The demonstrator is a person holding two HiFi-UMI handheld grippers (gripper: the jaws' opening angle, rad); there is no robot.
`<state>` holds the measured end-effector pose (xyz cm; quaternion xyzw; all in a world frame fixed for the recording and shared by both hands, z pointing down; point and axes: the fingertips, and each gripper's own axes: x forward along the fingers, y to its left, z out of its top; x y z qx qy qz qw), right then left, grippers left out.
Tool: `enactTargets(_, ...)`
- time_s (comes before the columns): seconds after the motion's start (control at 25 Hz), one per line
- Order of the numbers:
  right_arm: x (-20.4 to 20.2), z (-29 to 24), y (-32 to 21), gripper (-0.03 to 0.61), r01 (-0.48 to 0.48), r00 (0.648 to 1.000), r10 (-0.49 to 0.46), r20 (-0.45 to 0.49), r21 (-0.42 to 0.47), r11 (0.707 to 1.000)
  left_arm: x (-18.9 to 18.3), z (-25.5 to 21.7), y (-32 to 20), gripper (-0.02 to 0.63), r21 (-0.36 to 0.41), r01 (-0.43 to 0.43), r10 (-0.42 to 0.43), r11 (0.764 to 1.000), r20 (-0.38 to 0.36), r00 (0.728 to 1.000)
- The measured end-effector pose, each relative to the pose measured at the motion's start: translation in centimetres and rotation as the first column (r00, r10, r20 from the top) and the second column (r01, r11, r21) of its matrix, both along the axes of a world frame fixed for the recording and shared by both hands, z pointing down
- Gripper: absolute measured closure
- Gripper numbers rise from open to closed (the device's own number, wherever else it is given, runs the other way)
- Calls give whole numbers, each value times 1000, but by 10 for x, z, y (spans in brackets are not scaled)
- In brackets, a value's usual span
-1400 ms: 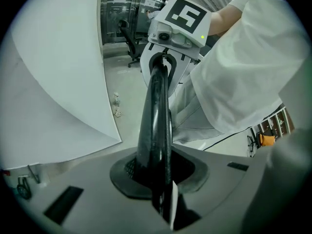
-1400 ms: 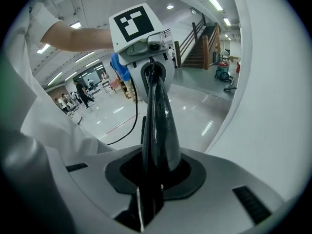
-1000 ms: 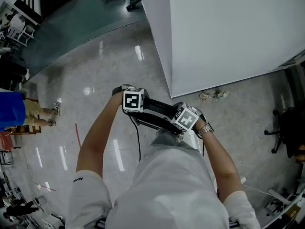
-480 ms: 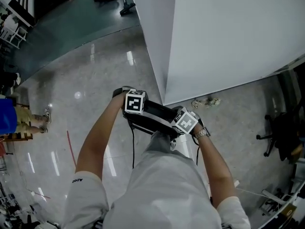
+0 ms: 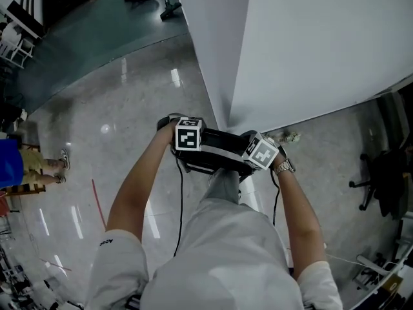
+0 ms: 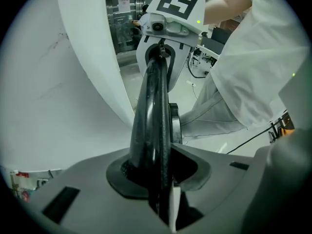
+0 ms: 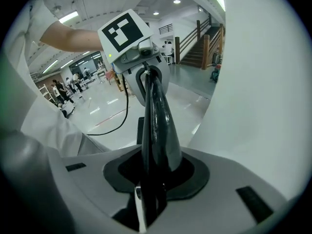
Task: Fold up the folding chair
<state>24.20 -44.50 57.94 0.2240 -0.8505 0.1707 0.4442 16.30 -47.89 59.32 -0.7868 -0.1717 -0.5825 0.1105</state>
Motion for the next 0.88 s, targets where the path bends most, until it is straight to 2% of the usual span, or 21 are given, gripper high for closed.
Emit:
enactTargets(0.16,14,1,-25,468,-1,1000,1,-4,28,1000,12,1,-22,492,-15,16,-16,1000,15,1000)
enactTargets(0.28,22,4,-34,468,-8,1000,8,1,10,1000,21,6,-33,492,-29,20,-19,999,25,999)
enactTargets(0.68,48,7,-53,468,-79,997,79,9,22,997,53,8,-60,488,-28,-36,36,999,29,999)
enactTargets(0.88,51,7,-59,465,-86,996,86,2,37,996,54,8,-66,483,-23,-45,45,999,30,999)
